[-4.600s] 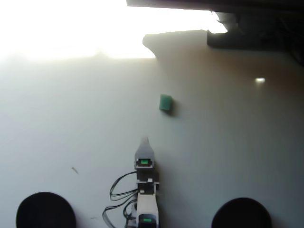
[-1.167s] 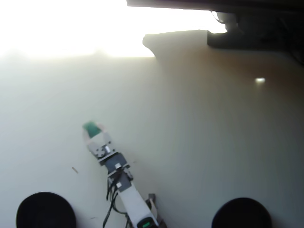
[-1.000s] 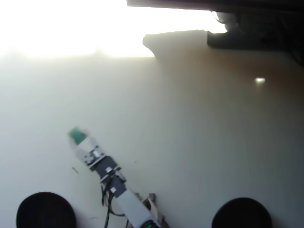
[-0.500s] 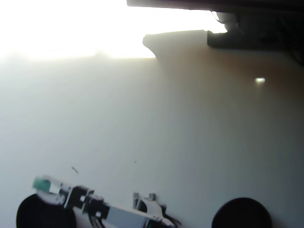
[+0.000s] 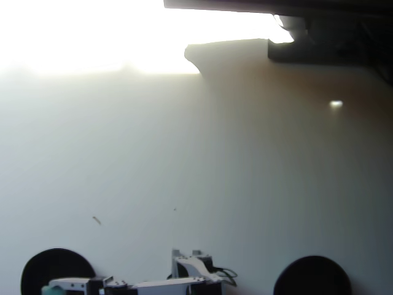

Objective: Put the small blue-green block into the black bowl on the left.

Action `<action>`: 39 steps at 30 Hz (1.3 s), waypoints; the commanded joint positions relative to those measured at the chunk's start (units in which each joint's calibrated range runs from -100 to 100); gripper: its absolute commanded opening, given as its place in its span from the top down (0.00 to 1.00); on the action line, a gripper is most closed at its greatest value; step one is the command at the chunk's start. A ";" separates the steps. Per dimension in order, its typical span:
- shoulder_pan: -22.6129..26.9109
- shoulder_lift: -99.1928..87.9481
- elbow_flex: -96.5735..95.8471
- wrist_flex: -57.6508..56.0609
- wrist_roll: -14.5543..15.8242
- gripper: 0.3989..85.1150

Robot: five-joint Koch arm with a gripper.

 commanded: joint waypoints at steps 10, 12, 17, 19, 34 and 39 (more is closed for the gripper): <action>0.59 -0.53 3.85 -2.16 -0.39 0.85; 0.59 -0.53 3.85 -2.48 -0.39 0.67; 0.49 -0.74 3.85 -2.56 -0.39 0.57; 0.49 -1.06 3.85 -2.80 -0.29 0.57; -10.11 -6.20 4.59 -1.91 6.15 0.47; -15.19 -9.20 4.96 -3.70 14.36 0.49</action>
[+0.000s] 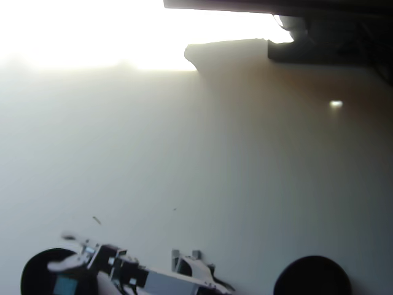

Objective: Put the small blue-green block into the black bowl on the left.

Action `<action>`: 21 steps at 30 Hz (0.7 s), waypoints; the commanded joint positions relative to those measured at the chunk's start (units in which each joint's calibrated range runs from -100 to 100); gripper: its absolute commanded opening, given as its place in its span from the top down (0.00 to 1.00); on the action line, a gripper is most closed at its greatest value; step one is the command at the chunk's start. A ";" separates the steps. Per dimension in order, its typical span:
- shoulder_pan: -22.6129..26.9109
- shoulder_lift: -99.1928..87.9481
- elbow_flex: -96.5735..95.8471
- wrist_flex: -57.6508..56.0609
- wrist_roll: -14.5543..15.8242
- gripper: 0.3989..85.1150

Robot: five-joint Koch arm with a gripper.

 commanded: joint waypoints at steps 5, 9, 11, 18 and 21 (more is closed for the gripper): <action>-8.99 -6.94 1.91 -0.57 10.16 0.49; -14.60 -10.05 -1.79 -0.97 14.26 0.49; -17.73 -11.23 -4.47 -1.05 17.34 0.49; -28.42 -15.08 -16.39 0.00 27.20 0.48; -32.09 -16.90 -22.22 0.73 29.35 0.48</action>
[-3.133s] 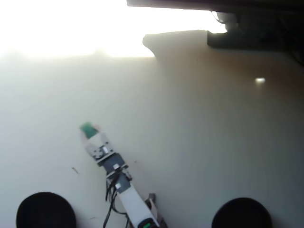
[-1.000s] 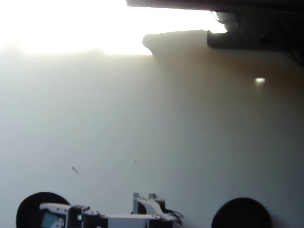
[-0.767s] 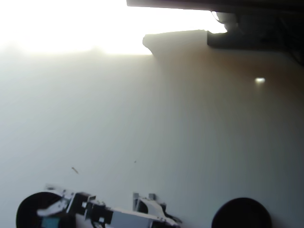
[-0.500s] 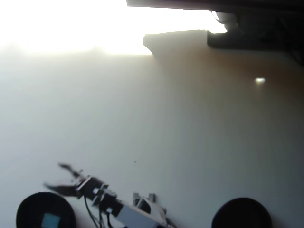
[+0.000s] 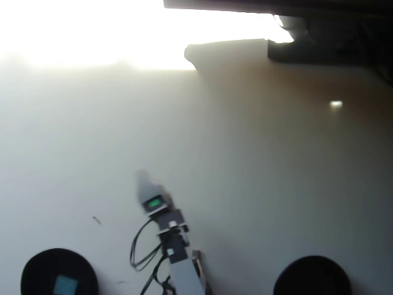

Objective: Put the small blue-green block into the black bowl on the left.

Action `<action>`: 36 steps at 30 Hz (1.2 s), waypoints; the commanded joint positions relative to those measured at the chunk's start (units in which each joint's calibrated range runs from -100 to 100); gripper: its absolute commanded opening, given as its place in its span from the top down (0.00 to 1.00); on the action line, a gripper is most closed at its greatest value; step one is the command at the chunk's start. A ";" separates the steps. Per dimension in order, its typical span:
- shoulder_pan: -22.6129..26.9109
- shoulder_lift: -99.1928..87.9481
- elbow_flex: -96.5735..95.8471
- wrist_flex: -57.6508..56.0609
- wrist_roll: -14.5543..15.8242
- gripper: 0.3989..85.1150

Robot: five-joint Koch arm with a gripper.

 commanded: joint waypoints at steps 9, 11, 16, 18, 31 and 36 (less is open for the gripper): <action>-11.43 -7.91 -17.24 6.18 5.27 0.48; -12.89 -7.69 -21.50 9.02 5.32 0.48; -14.02 -1.69 -29.72 18.66 5.32 0.48; -14.02 -0.51 -31.94 21.02 5.32 0.49; -13.77 4.09 -36.01 27.26 5.18 0.42; -13.92 3.99 -37.58 27.26 5.08 0.42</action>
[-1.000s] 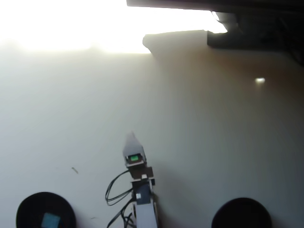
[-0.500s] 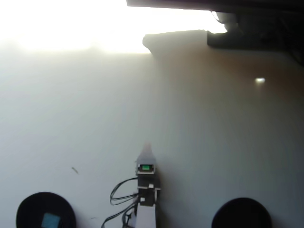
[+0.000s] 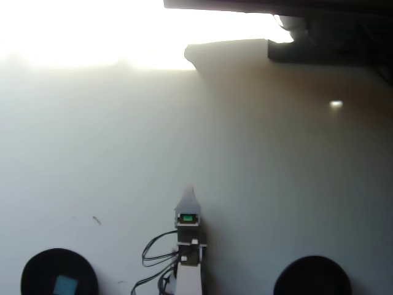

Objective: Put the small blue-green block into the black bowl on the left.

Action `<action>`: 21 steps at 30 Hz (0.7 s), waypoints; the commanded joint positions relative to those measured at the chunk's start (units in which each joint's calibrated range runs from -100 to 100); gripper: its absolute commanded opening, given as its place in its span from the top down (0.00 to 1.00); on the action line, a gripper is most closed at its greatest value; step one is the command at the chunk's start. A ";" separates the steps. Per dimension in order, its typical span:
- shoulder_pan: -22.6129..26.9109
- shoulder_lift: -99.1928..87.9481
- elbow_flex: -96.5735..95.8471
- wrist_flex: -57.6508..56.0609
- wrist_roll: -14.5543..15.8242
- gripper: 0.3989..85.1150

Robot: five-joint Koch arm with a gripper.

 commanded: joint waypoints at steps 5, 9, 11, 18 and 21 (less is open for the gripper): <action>-0.39 -0.18 -1.11 2.34 -0.34 0.42; -0.44 0.25 -1.29 2.01 -0.15 0.42; -0.39 0.78 -1.47 1.93 -0.15 0.42; 0.39 10.75 -0.74 3.88 -0.10 0.42; -0.15 15.57 -0.64 6.63 -0.15 0.42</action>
